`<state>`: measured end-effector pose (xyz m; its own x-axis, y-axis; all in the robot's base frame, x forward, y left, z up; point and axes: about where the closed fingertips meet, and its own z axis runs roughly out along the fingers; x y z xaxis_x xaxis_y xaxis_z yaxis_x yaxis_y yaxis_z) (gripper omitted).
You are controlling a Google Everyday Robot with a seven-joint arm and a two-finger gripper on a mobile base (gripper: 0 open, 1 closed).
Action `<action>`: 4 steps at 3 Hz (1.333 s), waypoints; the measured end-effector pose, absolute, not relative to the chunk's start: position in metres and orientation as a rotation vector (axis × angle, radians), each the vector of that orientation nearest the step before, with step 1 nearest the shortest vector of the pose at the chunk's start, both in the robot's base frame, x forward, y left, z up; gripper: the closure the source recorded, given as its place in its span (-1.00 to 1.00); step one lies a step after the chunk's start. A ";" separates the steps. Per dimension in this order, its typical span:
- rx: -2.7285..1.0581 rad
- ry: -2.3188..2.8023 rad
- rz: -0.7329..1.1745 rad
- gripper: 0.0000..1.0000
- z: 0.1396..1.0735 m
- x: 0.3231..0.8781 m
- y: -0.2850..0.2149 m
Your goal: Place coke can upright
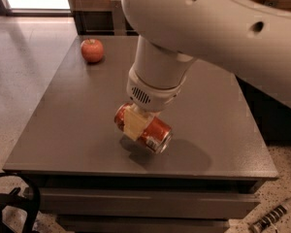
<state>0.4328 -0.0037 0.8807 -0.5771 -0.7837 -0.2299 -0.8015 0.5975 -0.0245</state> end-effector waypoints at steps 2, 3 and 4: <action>-1.410 2.251 0.228 1.00 0.953 0.456 -0.008; -1.355 2.130 0.411 1.00 0.938 0.474 -0.027; -1.282 1.968 0.641 1.00 0.925 0.483 -0.039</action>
Offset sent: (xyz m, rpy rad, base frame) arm 0.0354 -0.0033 0.0956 0.3000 -0.2661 0.2720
